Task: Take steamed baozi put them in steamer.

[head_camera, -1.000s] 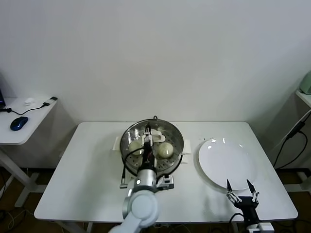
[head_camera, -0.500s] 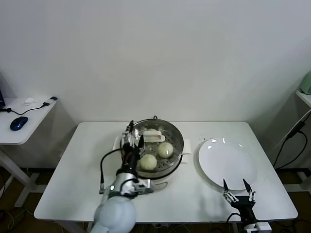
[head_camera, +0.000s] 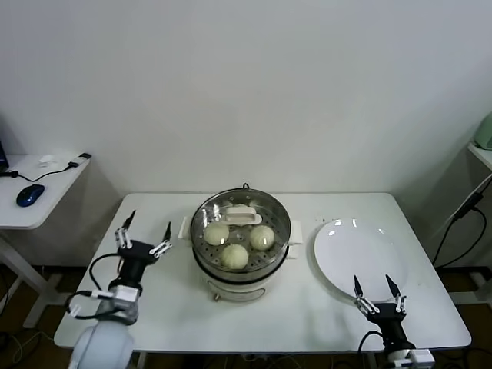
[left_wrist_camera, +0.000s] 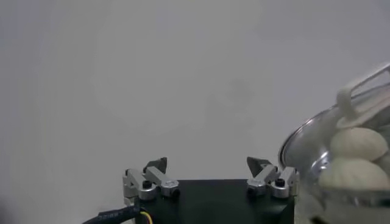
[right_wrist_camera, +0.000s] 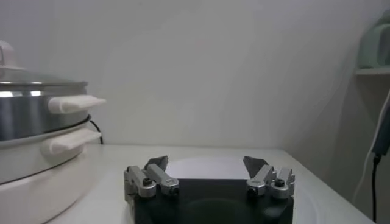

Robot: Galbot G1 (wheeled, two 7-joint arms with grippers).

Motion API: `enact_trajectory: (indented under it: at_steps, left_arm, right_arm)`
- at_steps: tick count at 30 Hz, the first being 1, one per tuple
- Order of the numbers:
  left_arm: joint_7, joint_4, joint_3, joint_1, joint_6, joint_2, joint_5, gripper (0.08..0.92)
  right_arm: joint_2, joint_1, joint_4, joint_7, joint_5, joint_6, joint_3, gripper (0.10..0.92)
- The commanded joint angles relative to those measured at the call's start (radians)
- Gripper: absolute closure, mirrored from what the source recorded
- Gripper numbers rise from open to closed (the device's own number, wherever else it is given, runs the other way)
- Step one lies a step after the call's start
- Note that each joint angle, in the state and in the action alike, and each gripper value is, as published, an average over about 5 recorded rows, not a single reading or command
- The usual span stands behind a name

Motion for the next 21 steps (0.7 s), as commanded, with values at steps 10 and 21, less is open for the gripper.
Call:
enact_trajectory:
  at_steps: [10, 21]
  left_arm:
    - [0.007, 0.344, -0.09, 0.135, -0.389, -0.026, -0.432, 0.177]
    - [0.022, 0.298, -0.086, 0.153, -0.389, -0.028, -0.426, 0.177]
  right_arm:
    - [0.005, 0.007, -0.013, -0.007, 0.011, -0.009, -0.018, 0.203]
    - [0.009, 0.008, -0.017, -0.005, 0.007, -0.012, -0.025, 0.203]
